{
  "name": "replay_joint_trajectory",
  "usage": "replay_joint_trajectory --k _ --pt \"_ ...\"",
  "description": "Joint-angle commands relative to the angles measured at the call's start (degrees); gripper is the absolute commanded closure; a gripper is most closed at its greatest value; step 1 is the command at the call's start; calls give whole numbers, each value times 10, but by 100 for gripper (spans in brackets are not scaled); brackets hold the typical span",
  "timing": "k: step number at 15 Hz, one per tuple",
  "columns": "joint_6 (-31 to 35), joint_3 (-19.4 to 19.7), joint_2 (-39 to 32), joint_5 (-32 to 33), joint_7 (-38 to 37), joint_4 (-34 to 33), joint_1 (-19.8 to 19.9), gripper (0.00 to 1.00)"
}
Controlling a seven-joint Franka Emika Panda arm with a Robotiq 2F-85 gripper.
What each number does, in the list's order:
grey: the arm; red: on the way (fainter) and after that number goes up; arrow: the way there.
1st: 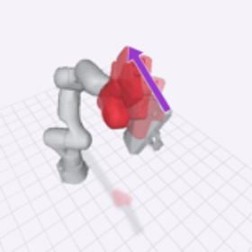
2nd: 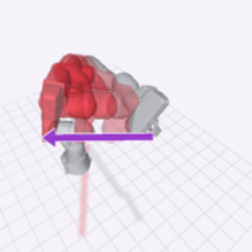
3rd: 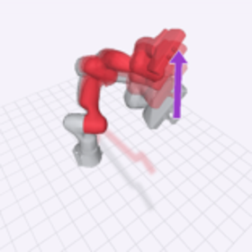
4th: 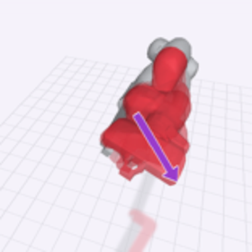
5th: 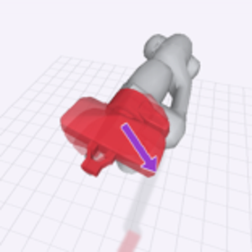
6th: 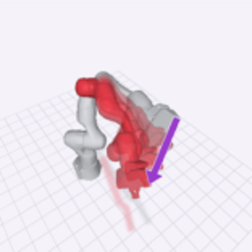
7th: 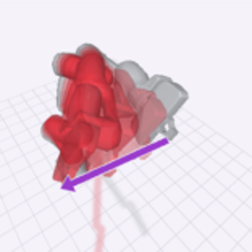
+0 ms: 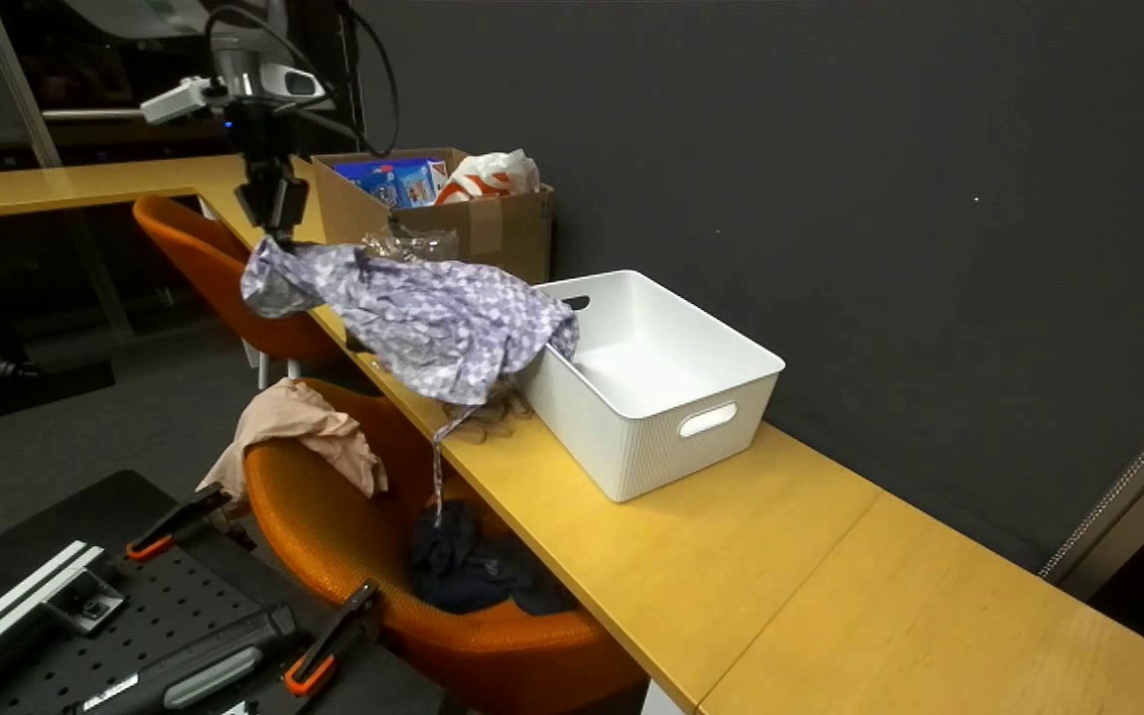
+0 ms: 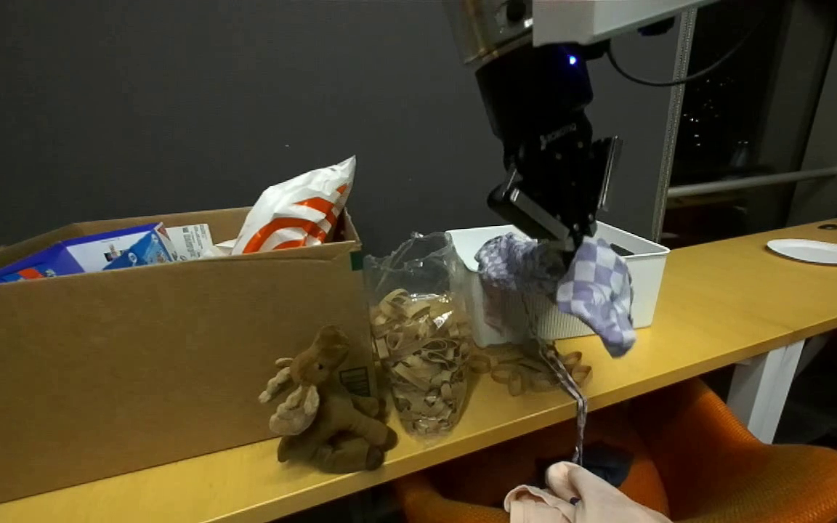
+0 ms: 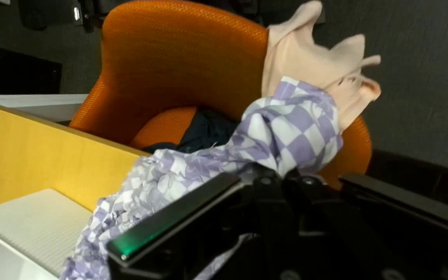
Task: Remove the clothes from the storage box to the chair
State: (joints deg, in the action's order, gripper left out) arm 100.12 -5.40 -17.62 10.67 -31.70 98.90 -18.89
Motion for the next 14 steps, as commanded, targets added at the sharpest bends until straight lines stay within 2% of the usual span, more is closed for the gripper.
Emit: replay_joint_trajectory --k 1,6,7,8,12,14 --pt "-5 -53 31 4 -7 60 -41 98" --pt "-35 -89 11 -2 -10 56 -73 98" --pt "-43 -89 9 1 -13 55 -75 68" --pt "-47 -88 10 3 -11 54 -73 67" --pt "-45 -67 25 26 -12 53 -52 39" --pt "-37 -51 47 34 -2 52 -26 24"
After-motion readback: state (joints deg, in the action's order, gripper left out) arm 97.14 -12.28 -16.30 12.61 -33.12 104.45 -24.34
